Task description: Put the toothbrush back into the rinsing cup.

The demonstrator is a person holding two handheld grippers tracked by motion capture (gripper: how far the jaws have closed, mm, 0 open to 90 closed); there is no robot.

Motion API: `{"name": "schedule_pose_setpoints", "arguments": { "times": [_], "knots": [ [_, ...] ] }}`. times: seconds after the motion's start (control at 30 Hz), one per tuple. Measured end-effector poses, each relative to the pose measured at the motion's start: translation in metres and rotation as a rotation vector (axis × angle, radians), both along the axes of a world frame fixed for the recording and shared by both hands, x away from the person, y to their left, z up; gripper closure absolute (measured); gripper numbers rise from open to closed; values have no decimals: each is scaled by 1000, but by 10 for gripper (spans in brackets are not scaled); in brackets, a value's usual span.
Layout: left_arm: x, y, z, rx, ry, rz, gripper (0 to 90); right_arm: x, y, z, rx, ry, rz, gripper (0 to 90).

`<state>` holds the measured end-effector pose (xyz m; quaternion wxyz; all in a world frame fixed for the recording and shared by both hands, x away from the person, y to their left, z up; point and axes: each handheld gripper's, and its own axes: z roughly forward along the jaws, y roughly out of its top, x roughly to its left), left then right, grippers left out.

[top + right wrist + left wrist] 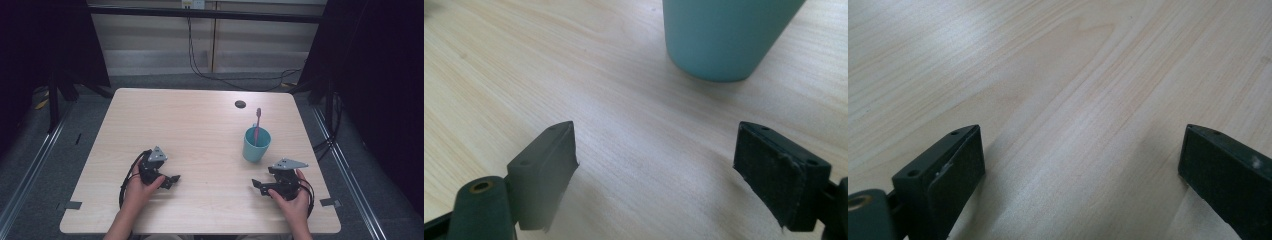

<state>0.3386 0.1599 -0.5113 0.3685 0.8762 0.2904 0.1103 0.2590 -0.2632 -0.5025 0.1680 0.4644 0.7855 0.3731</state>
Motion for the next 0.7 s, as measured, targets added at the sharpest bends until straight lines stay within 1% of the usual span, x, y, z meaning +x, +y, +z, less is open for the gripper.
{"name": "schedule_pose_setpoints", "arguments": {
  "times": [0.17, 0.3, 0.43, 0.7],
  "knots": [
    [0, 0, 0, 0, -1, 1, 44, -1, 1, -7, -35, 20, 14, 146],
    [0, 0, 0, 0, -2, 2, 42, -2, 2, -8, -36, 10, 21, 139],
    [0, 0, 0, 3, -1, 3, 42, -3, 4, -9, -68, 1, 28, 132],
    [0, 0, 0, 3, -2, 4, 41, -3, 5, -9, -66, 3, 22, 129]
  ]
}}
